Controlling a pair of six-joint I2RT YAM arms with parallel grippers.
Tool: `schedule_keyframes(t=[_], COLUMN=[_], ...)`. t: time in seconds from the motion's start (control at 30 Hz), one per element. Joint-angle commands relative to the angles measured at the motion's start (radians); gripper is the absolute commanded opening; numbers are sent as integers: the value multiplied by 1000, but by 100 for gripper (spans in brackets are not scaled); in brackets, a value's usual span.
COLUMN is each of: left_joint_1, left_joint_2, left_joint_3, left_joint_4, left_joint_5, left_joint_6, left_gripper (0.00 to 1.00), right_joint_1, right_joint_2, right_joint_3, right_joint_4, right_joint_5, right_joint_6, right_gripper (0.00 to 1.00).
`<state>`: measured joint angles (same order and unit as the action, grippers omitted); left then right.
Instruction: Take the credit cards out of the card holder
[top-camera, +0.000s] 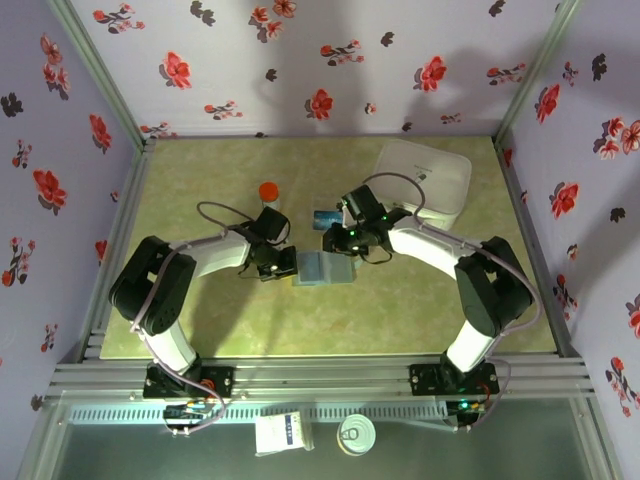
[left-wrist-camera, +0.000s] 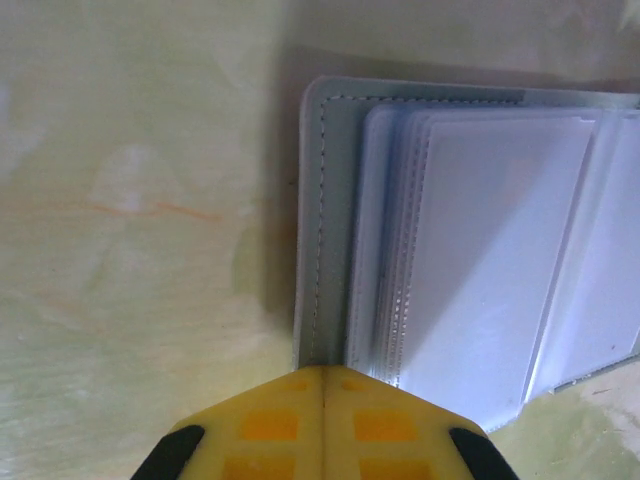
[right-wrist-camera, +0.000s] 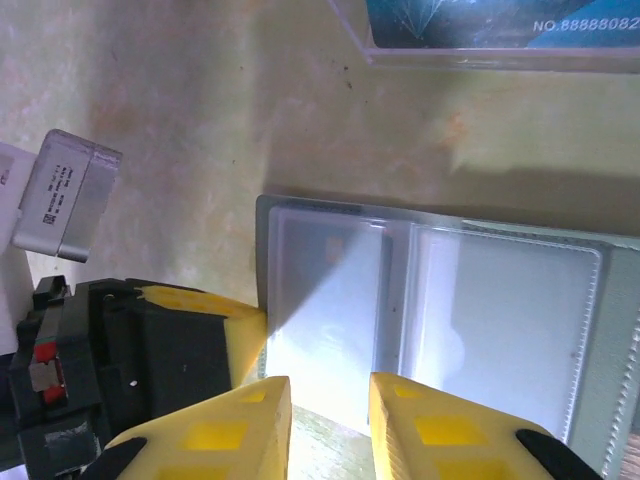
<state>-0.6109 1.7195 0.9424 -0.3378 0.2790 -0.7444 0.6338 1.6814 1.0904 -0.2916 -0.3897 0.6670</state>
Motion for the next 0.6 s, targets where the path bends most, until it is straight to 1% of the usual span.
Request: schedule_keyframes(t=[0.0, 0.17, 0.33, 0.57], left_joint_1=[-5, -4, -4, -4], left_joint_2=[30, 37, 23, 12], left_joint_3=[33, 38, 27, 2], left_joint_4=[-24, -23, -32, -18], left_joint_5=[-31, -31, -22, -7], left_joint_6=[34, 37, 35, 25], left_gripper=[0, 0, 0, 0], right_joint_1=[8, 15, 24, 43], right_joint_2=[13, 45, 76, 135], right_joint_3=[-19, -33, -41, -53], right_joint_4=[82, 111, 132, 195], right_joint_5=[-51, -80, -87, -121], right_joint_6=[79, 118, 142, 181], right_gripper=[29, 31, 27, 27])
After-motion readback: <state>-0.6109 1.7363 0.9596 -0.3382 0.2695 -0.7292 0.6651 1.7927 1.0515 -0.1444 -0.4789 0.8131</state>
